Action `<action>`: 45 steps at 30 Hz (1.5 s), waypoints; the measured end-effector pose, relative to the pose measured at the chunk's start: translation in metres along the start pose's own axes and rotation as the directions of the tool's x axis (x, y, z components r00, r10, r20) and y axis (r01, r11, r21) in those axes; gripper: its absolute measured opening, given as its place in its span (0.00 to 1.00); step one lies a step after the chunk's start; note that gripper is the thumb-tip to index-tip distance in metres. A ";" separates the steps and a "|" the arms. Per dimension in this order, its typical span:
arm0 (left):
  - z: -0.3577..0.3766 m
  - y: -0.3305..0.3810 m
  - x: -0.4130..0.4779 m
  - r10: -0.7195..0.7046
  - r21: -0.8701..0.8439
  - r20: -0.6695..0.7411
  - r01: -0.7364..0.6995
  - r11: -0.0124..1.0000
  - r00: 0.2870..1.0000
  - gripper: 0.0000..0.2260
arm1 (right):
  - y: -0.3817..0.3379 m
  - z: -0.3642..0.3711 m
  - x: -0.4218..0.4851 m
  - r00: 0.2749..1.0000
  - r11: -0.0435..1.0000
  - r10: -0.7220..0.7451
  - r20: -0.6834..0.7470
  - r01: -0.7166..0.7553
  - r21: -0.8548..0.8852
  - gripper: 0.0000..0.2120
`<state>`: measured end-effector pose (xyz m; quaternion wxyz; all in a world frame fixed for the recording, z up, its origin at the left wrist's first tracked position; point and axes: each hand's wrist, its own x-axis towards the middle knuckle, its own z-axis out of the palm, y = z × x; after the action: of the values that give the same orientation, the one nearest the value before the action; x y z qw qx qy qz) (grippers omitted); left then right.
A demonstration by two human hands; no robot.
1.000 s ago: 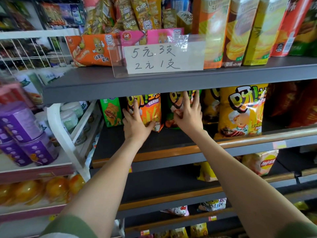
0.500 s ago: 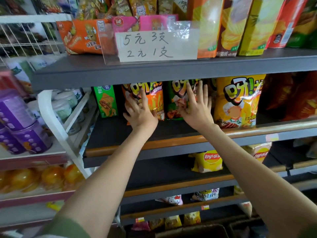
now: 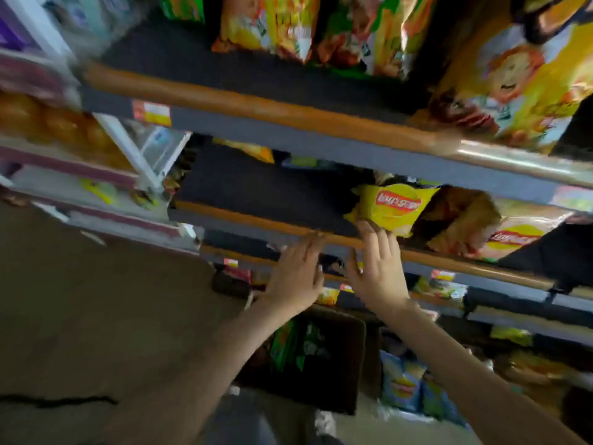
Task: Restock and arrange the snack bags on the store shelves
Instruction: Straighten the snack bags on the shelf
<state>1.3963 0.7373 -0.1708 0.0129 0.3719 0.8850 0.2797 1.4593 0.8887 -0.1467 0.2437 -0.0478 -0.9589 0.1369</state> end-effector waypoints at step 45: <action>0.122 -0.116 -0.153 -0.388 0.094 0.502 0.397 0.913 0.773 0.47 | 0.033 0.152 -0.153 0.693 0.824 -0.430 0.579 0.038 0.566 0.26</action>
<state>1.4598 0.6287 -0.3602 0.3079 0.2397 0.9049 0.1700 1.5215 0.8594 -0.3542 -0.1082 0.2006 -0.9044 0.3606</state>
